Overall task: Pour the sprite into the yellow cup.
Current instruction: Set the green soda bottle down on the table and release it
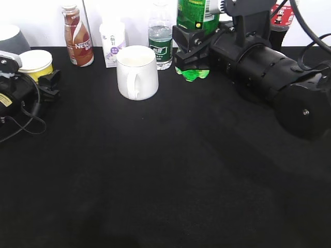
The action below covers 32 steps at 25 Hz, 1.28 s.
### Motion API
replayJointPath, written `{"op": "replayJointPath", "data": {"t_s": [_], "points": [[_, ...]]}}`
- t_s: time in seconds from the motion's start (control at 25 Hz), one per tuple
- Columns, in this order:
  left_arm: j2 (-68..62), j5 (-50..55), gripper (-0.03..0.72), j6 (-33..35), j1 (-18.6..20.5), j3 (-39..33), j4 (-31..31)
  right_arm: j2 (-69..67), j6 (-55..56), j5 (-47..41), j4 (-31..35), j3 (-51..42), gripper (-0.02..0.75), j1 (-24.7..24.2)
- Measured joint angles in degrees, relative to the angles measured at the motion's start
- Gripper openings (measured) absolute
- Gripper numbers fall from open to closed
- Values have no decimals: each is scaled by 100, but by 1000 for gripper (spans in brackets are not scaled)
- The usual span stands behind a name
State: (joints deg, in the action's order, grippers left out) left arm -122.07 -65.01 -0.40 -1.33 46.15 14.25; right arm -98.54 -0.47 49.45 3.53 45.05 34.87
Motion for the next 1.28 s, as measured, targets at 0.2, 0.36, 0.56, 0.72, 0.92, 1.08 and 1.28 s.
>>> {"op": "replayJointPath", "data": {"t_s": [0.2, 0.36, 0.56, 0.72, 0.92, 1.08, 1.28], "points": [[0, 11, 569, 93, 0, 6, 88, 0, 5, 0, 0, 0, 423, 0], [0, 15, 601, 98, 0, -206, 77, 0, 5, 0, 0, 0, 422, 0], [555, -392, 603, 122, -95, -1575, -492, 0, 47, 11, 127, 0, 420, 0], [2402, -341, 602, 142, -341, -2791, -821, -126, -473, 88, 1210, 89, 420, -4], [4724, 2387, 594, 142, -898, -2864, -1056, -989, -708, 161, 1681, 612, 419, -425], [5708, 3973, 593, 142, -1243, -2732, -1066, -1640, -363, 239, 1341, 1031, 419, -602], [5828, 4537, 583, 142, -1243, -2316, -1085, -2214, 102, 445, 811, 1266, 419, -604]]}}
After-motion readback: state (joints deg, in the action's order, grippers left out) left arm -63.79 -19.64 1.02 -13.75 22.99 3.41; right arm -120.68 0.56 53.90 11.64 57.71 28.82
